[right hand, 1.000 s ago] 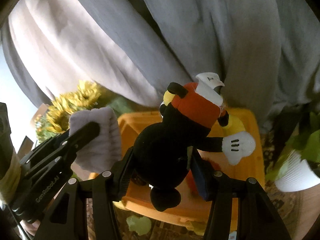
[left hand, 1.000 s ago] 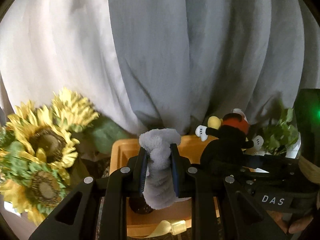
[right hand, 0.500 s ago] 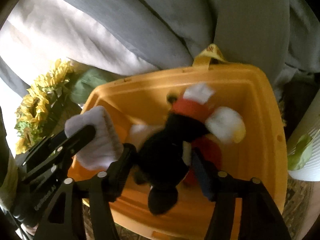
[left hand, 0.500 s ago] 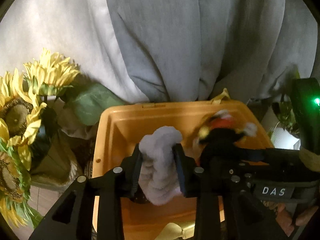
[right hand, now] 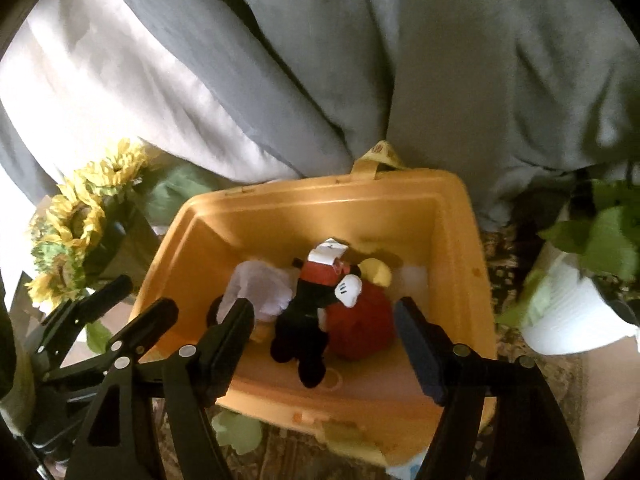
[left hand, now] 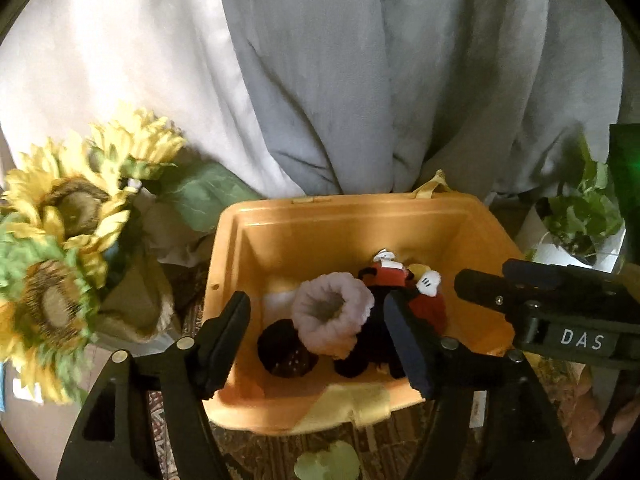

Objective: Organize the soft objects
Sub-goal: 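Open the left tool to drop the sock while the right tool releases the mouse into the crate, then raise both open tools away from the crate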

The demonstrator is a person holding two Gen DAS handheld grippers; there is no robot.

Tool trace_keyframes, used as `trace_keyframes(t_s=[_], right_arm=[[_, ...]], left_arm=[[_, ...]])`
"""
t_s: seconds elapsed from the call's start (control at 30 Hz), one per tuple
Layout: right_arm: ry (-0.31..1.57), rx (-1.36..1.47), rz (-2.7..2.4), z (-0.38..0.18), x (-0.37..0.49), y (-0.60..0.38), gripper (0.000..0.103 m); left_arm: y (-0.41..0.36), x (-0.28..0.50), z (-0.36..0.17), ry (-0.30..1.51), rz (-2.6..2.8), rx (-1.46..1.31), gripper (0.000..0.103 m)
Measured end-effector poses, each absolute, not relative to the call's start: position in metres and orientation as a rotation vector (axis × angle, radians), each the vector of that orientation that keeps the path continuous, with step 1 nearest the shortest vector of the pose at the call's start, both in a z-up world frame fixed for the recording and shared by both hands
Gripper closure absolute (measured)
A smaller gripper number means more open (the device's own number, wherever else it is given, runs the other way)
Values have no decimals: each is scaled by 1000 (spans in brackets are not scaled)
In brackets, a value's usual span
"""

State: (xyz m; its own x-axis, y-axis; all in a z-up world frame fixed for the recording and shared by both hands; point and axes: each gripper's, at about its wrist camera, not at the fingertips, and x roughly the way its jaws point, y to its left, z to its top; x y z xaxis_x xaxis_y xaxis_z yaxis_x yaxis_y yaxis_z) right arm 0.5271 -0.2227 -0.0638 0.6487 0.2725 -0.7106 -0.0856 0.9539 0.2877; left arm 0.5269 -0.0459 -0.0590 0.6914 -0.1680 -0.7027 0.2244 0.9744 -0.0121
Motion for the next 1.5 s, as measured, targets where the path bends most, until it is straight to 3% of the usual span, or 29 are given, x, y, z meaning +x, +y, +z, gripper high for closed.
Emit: trace_keyframes(t_s=[0.27, 0.4, 0.83, 1.5], right_arm=[[710, 201, 138, -24, 486, -230, 29], [663, 184, 105, -9, 469, -234, 19], [554, 183, -54, -10, 413, -246, 12], [757, 269, -115, -94, 395, -253, 12]], left_arm=[[-45, 486, -27, 684, -184, 96, 22], [-44, 469, -9, 634, -165, 98, 15], [-36, 412, 0, 538, -57, 122, 3], [-27, 385, -62, 704, -29, 110, 0]])
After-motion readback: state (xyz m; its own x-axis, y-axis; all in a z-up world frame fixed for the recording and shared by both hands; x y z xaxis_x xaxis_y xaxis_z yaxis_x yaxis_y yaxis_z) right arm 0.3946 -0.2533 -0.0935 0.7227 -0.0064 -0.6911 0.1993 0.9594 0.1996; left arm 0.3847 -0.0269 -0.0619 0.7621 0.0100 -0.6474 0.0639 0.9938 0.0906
